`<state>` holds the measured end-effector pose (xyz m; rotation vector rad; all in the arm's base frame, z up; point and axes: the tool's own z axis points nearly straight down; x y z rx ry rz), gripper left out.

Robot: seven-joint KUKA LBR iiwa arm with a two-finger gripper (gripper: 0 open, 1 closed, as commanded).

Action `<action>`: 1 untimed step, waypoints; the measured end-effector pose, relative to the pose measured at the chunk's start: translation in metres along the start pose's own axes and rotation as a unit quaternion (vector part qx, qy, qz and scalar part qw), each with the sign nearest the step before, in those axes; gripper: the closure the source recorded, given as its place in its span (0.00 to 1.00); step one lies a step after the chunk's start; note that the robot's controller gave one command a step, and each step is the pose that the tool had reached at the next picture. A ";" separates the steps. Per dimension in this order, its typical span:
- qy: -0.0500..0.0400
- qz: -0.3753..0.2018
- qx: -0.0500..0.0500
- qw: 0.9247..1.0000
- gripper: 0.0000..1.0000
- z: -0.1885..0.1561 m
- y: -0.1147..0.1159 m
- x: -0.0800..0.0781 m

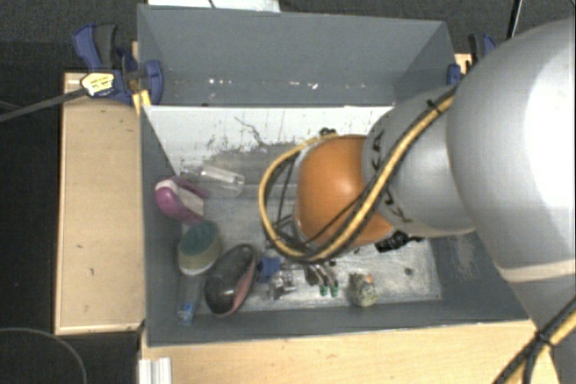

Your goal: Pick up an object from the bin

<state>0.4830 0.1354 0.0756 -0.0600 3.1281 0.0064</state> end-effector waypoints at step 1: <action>0.001 0.018 0.001 1.000 1.00 -0.170 -0.008 -0.007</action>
Offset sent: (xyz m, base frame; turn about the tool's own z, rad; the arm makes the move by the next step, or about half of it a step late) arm 0.0028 -0.0091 0.1648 0.0373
